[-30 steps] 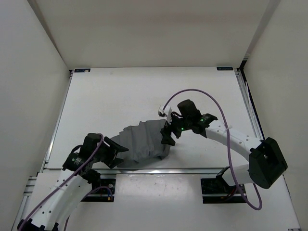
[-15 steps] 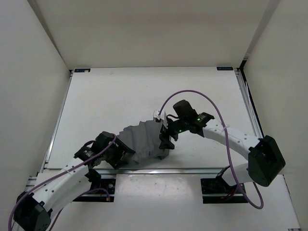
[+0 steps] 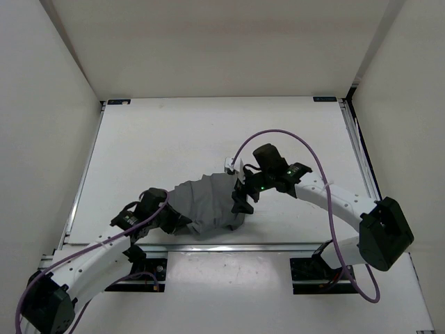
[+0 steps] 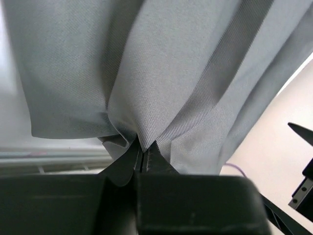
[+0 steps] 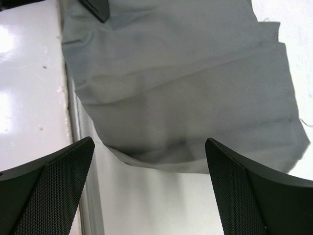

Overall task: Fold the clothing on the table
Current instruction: Fold the skirt

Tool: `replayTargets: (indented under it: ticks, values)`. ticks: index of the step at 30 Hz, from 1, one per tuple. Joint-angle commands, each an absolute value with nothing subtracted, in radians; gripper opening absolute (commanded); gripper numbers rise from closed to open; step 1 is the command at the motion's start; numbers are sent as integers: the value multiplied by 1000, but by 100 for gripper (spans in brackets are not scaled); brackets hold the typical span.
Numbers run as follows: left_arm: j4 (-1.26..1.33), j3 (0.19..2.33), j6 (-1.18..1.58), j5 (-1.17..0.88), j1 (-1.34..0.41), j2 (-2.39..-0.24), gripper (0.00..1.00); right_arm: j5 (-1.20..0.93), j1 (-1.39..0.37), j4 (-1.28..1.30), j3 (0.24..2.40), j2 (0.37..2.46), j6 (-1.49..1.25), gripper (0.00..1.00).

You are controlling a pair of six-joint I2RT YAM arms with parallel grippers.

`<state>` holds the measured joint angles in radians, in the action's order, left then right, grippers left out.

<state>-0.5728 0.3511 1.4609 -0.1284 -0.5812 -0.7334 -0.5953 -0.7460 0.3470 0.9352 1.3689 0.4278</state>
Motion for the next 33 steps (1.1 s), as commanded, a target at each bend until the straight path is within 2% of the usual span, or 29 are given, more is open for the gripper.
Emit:
replayTargets:
  ticks: [1, 7, 12, 15, 17, 19, 21, 24, 25, 28, 30, 33]
  values:
    - [-503, 396, 1441, -71, -558, -784, 1, -572, -713, 310, 916, 1338, 416, 99]
    - [-538, 720, 1232, -5, -600, -1009, 0, -571, -649, 296, 882, 1310, 385, 98]
    - [-577, 1032, 973, 41, -551, -1167, 0, -543, -545, 253, 855, 1244, 270, 98]
    - [-583, 1351, 795, 25, -606, -1384, 0, -508, -441, 206, 825, 1201, 133, 98]
    - [-603, 1629, 709, -44, -726, -1549, 0, -494, -332, 183, 810, 1168, 30, 97]
    - [-620, 1792, 661, -127, -823, -1758, 0, -469, -246, 149, 784, 1132, -92, 97]
    - [-604, 1885, 676, -199, -908, -1889, 15, -390, -158, 147, 743, 1071, -223, 98]
    - [-575, 1989, 663, -218, -1043, -2020, 57, -272, -83, 158, 723, 979, -258, 99]
    - [-580, 2021, 634, -206, -1087, -2045, 98, -208, -92, 184, 730, 954, -238, 99]
    - [-682, 2088, 601, -138, -1106, -2062, 99, -73, -133, 238, 727, 913, -189, 99]
    - [-648, 2008, 621, -92, -1021, -1994, 99, -32, -132, 255, 706, 882, -181, 99]
    - [-497, 1775, 670, -22, -887, -1826, 99, -3, -112, 294, 683, 861, -176, 100]
